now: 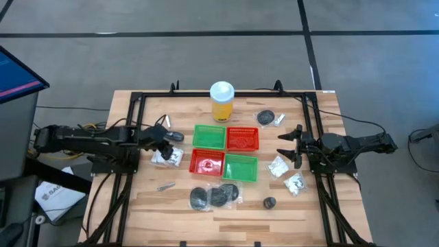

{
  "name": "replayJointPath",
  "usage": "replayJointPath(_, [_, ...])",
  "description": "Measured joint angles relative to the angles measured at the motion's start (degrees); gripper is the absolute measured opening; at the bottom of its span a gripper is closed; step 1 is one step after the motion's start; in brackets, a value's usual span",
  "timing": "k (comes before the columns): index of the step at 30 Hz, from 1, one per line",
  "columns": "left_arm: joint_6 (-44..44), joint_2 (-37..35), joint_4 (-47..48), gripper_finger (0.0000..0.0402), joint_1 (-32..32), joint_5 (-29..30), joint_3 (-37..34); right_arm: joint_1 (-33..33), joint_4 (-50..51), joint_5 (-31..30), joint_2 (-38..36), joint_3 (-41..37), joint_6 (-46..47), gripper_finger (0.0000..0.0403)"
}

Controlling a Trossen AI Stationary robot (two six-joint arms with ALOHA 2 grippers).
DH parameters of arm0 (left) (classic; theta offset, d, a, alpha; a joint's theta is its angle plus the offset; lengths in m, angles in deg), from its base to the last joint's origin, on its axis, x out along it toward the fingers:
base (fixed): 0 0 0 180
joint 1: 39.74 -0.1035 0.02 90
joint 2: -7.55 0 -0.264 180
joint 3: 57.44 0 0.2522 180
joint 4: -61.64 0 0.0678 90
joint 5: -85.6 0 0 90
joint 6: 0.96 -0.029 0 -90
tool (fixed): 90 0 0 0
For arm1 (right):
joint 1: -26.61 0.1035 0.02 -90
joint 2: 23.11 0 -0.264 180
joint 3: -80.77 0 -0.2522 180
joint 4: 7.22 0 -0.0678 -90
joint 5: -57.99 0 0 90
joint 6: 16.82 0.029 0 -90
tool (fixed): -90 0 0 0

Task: Pick & Place Travel size toiletries
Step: Put the cotton pack into the right red bin

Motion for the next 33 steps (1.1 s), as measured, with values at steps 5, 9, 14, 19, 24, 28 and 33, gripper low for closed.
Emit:
replayJointPath(5, [0.38,0.02,0.73,0.0140,-0.33,-0.32,0.00,0.01,0.00,0.00,0.00,0.00,0.00,0.0296])
replayJointPath(9, [1.51,0.09,1.38,0.0140,-0.31,-0.32,0.00,0.00,0.00,0.00,0.01,0.00,-0.01,0.0296])
replayJointPath(14, [3.21,2.73,1.67,0.0140,-0.31,-1.22,-0.19,0.00,0.00,0.00,0.02,0.00,0.01,0.0296])
replayJointPath(19, [3.24,6.83,0.85,0.0140,-0.31,-3.50,-0.92,0.00,0.00,0.00,-0.01,0.00,-0.01,0.0296])
replayJointPath(24, [3.19,9.34,-0.58,0.0140,-0.29,-4.88,-1.01,-0.01,0.00,0.00,0.01,0.00,-0.01,0.0296])
replayJointPath(28, [3.10,9.55,-1.86,0.0130,-0.28,-6.42,-1.01,-0.02,0.00,0.00,0.00,0.00,-0.01,0.0296])
replayJointPath(33, [3.06,9.55,-2.08,0.0081,-0.27,-6.42,-1.01,-0.04,0.00,0.00,0.01,0.00,0.00,0.0296])
